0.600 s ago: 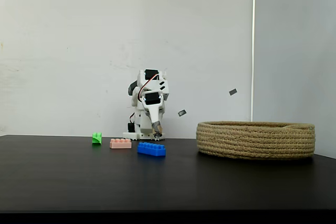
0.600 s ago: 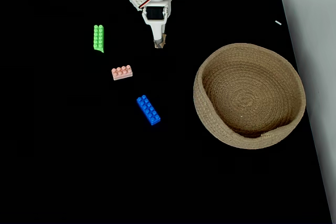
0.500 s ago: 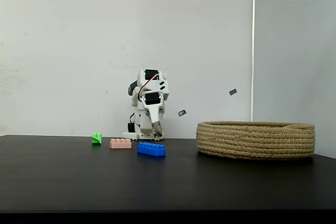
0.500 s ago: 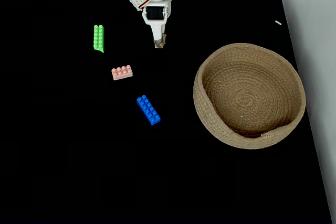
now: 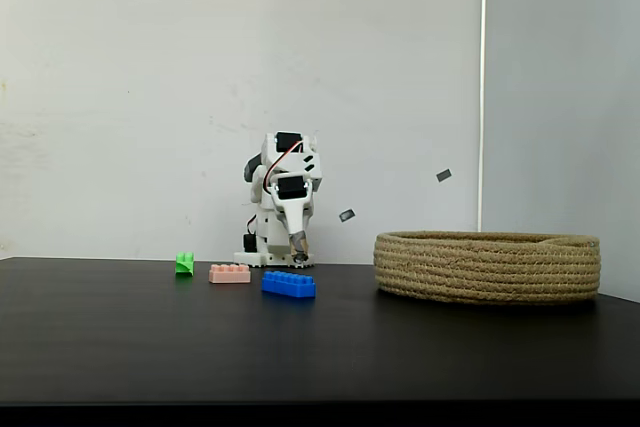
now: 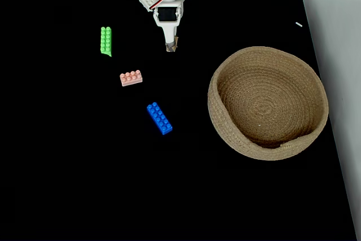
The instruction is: Place the lego blocks in the tray
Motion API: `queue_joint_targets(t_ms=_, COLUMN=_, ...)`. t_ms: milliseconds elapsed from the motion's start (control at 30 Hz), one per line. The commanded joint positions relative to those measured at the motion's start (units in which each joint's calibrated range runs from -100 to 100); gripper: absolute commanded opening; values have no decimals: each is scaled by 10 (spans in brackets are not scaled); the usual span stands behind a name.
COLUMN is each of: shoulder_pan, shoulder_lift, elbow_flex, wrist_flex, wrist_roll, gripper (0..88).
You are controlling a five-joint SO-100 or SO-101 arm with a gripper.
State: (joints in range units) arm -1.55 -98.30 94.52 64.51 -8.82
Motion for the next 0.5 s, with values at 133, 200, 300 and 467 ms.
queue_joint_targets(t_ms=133, shoulder_pan=0, shoulder_lift=-6, elbow_flex=-3, wrist_flex=-1, wrist_roll=1, gripper=2)
queue_joint_targets(t_ms=200, shoulder_pan=0, shoulder_lift=-6, elbow_flex=-3, wrist_flex=-1, wrist_roll=0, gripper=1)
queue_joint_targets(t_ms=300, shoulder_pan=0, shoulder_lift=-6, elbow_flex=-3, wrist_flex=-1, wrist_roll=-3, gripper=1)
queue_joint_targets(t_ms=467, shoulder_pan=-1, shoulder_lift=-6, elbow_flex=-3, wrist_flex=-1, wrist_roll=0, gripper=1)
